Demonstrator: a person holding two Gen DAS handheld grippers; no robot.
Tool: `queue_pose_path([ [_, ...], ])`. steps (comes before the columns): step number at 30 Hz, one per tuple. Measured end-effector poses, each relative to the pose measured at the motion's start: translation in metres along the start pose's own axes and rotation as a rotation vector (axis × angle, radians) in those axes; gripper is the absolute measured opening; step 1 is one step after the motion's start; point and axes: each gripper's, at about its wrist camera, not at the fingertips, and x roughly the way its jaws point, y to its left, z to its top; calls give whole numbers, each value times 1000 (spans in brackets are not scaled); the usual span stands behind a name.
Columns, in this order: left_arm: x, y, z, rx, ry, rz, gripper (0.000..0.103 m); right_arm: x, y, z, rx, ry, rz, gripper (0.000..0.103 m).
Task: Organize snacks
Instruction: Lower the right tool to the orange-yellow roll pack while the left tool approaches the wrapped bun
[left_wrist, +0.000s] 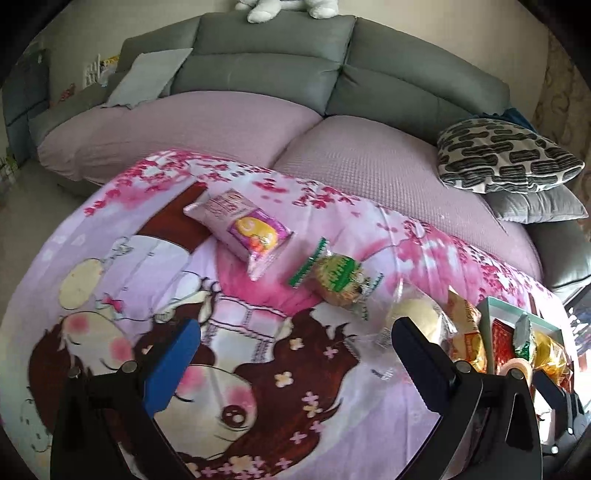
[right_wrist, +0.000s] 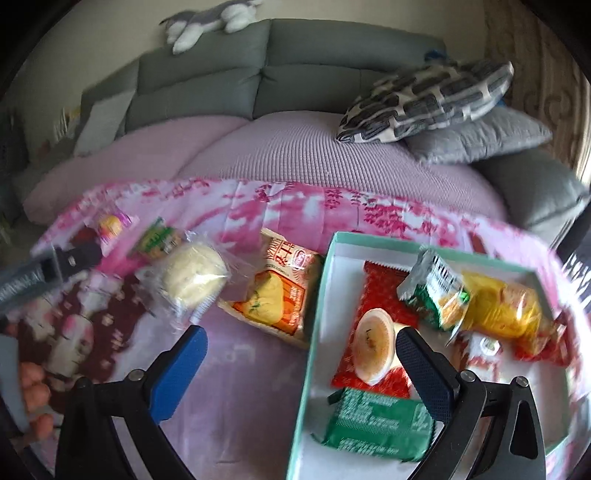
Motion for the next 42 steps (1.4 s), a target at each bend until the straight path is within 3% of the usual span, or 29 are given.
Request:
queue_pose_path([
  [7,11,1,2,1,50,8,103,15,23,1,-157,-7,-96,102],
  [11,19,4,1,-3,81,5,103,26,31,5,-198,-11,-137,93],
  [16,25,1,6,6,87,-12,103,36,40,9,-247,-8,-162,91],
  [18,26,-1,9,-3,77,-29,103,38,43,10,-269,-13,-172,86],
  [20,29,-5,11,-9,79,-70,103,42,44,11,-279,-8,-169,73],
  [30,51,-39,2,57,113,-204,103,47,27,14,-181,-6,-115,53],
  [32,54,-45,0,63,119,-225,102,46,24,15,-160,-12,-102,45],
  [37,66,-51,-5,50,165,-276,79,43,14,15,-111,-25,-66,36],
  [42,62,-53,-6,70,141,-276,72,40,4,16,-62,-28,-29,27],
])
